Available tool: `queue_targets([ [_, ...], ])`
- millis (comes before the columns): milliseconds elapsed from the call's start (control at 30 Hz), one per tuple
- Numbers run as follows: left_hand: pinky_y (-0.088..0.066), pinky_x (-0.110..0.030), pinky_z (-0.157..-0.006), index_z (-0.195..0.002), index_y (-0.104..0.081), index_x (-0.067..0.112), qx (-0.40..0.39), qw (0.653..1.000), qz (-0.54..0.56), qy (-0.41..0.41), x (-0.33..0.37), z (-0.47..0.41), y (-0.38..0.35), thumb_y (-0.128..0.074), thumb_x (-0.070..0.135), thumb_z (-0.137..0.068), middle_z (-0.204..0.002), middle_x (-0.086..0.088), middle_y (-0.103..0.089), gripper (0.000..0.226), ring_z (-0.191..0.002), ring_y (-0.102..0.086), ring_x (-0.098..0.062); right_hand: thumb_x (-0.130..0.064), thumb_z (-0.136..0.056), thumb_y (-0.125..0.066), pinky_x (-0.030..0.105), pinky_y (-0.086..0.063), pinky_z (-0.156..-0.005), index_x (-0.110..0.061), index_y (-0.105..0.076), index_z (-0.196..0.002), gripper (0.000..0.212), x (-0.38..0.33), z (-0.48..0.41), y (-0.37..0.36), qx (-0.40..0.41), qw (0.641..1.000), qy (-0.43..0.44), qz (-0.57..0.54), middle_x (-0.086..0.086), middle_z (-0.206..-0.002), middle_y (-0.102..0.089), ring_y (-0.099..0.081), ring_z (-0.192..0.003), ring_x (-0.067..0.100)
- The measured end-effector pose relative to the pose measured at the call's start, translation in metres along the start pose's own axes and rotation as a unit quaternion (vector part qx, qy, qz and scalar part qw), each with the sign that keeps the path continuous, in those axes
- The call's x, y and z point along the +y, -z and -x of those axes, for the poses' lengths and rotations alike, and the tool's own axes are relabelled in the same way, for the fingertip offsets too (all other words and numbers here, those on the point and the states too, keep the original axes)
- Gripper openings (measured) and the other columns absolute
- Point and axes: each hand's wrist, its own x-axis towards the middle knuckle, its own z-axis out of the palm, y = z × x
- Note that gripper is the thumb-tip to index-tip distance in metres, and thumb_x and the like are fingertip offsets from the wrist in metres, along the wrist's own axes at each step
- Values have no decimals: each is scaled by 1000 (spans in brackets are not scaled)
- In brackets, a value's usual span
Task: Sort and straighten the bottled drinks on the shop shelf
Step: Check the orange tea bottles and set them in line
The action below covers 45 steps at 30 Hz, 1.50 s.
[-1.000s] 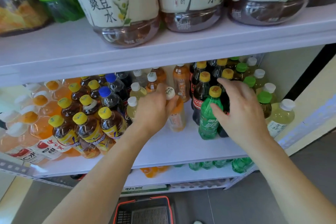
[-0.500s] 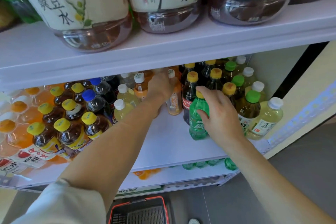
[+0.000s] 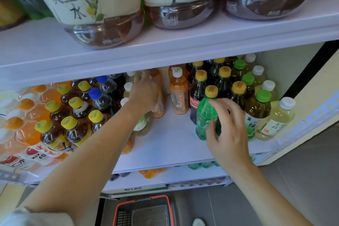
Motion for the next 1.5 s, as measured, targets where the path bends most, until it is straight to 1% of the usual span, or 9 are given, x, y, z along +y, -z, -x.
queue_targets([
  [167,-36,-31,-77,-115,-63,13,10,976,210,-55,-6,40,11,-70,22,-86,-119,-16,-50,30,-109,-51,-36,-4,-86,-55,27,-42,-99,-5,-59,-125,38,-9,24,-9,-78,994,-20,-76,10,-123,-55,-52,-117,24],
  [333,-46,-32,-71,-107,-62,15,126,942,303,-67,-11,89,41,-65,32,-91,-103,-4,-51,23,-88,-54,-25,-27,-89,-68,18,-29,-110,-29,-41,-140,58,-18,38,-24,-215,970,-57,-102,-11,-146,-37,-31,-137,5],
  [400,-43,-20,-63,-98,-60,20,179,912,368,-39,-16,107,58,-60,38,-91,-92,7,-52,19,-78,-51,-12,-43,-85,-71,8,-21,-110,-51,-28,-138,69,-23,30,-22,-302,921,-136,-207,-30,-147,-24,-21,-136,-14],
  [467,-36,-11,-54,-88,-57,22,193,865,462,24,-21,119,71,-56,37,-92,-75,15,-56,16,-67,-52,-3,-49,-79,-75,13,-39,-103,-58,-41,-129,61,-28,21,-13,-390,825,-219,-345,-30,-137,-47,-44,-124,-12],
  [600,-38,-19,-51,-75,-65,24,145,734,642,167,-30,133,74,-55,36,-84,-58,13,-53,18,-58,-49,-4,-58,-65,-82,18,-47,-61,-30,-66,-109,54,-42,22,8,-460,708,-261,-468,-5,-85,-64,-58,-75,11],
  [800,-42,-34,-58,-64,-71,30,127,617,732,261,-31,148,65,-58,33,-80,-57,8,-55,21,-60,-53,-11,-53,-66,-73,23,-50,-63,-30,-71,-102,42,-63,23,30,-373,767,-280,-442,1,-88,-72,-66,-78,14],
  [1000,-42,-28,-51,-59,-69,28,119,570,769,264,-27,155,61,-56,26,-91,-54,8,-52,35,-53,-50,-6,-53,-69,-73,36,-49,-66,-23,-71,-102,45,-83,15,51,-355,799,-264,-407,17,-95,-70,-65,-79,23],
  [1233,-44,-33,-56,-66,-71,29,59,571,787,226,-33,159,57,-61,42,-86,-60,2,-54,26,-57,-53,-12,-55,-71,-73,47,-57,-69,-25,-70,-104,44,-93,21,64,-329,831,-245,-376,6,-88,-74,-70,-81,29],
  [1500,-46,-42,-64,-74,-67,26,86,629,733,246,-36,165,57,-56,46,-92,-64,-1,-58,30,-65,-55,-21,-53,-64,-78,26,-58,-70,-39,-67,-105,45,-92,24,63,-313,843,-235,-369,-7,-98,-75,-72,-86,11],
])
